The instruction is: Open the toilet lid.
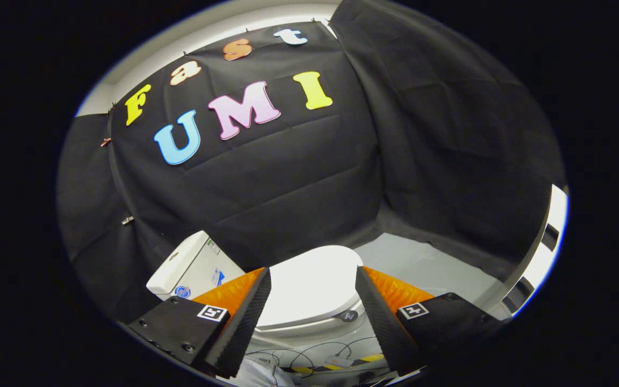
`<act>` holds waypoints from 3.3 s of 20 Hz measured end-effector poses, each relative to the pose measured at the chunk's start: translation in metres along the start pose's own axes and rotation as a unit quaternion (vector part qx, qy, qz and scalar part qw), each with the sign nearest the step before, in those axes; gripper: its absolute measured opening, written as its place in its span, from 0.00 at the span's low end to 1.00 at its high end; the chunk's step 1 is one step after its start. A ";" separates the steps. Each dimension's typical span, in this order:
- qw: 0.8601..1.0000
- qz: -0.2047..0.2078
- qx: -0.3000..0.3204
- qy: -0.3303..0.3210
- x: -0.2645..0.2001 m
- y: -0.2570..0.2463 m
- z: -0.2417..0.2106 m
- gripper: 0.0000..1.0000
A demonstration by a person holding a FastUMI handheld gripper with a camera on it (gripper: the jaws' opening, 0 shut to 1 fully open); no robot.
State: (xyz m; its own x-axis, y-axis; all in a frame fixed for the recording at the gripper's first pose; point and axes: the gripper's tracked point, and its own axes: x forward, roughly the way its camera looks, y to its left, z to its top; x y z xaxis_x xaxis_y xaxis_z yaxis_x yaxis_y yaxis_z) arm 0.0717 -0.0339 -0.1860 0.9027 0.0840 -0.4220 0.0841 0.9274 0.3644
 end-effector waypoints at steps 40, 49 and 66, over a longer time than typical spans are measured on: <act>0.895 0.004 0.376 0.239 0.195 -0.112 -0.265 0.33; 0.903 -0.002 0.369 0.218 0.199 -0.110 -0.257 0.14; 0.951 -0.022 0.242 0.192 0.193 -0.080 -0.216 0.07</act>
State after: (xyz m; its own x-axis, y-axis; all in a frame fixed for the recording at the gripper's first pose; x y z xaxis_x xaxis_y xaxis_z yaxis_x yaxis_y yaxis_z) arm 0.1480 -0.0129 -0.4761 0.6808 0.2629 -0.6837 0.3863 0.6641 0.6400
